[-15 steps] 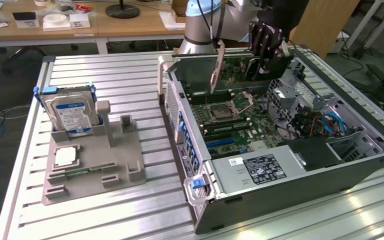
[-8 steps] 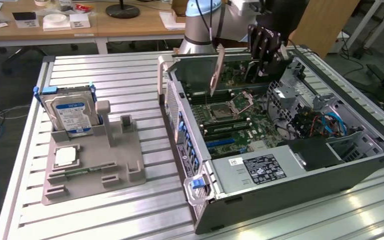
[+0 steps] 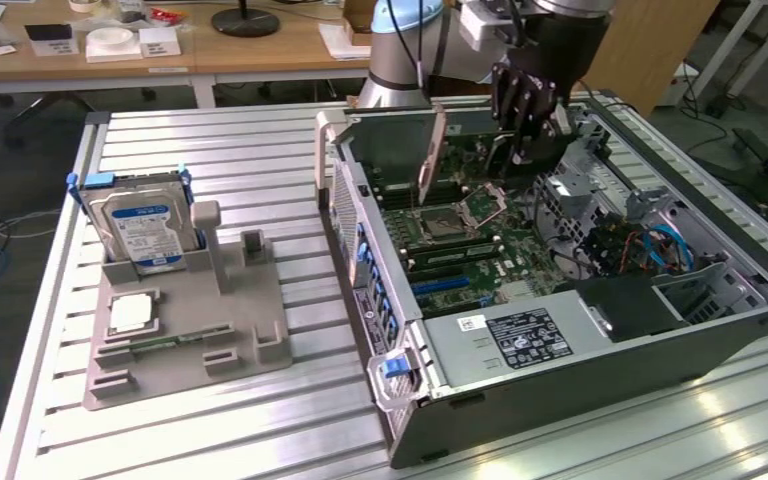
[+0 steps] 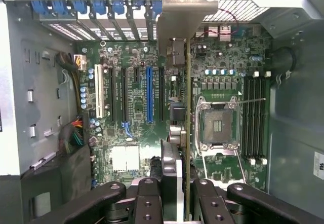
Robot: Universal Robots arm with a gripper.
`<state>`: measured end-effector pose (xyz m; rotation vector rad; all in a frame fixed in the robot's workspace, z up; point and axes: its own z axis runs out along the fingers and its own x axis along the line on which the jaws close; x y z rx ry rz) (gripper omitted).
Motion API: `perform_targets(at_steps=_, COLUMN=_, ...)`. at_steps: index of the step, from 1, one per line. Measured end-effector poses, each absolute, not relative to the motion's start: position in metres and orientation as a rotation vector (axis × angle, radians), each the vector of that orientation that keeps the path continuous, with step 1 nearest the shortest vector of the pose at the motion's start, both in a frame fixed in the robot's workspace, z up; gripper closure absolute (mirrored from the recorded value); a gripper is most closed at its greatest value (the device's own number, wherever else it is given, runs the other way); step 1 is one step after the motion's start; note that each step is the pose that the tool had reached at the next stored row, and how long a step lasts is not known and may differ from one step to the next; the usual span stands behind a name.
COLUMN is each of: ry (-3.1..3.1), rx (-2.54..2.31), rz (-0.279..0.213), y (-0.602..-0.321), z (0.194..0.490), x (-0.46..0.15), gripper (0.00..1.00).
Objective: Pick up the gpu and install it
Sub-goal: 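Insert the gpu into the slot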
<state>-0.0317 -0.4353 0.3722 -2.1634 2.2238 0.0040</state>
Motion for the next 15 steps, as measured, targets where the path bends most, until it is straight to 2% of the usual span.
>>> perform_targets(at_steps=15, ry=2.218, rx=-2.17, rz=0.0, y=-0.439, z=0.348, x=-0.036, gripper=0.72)
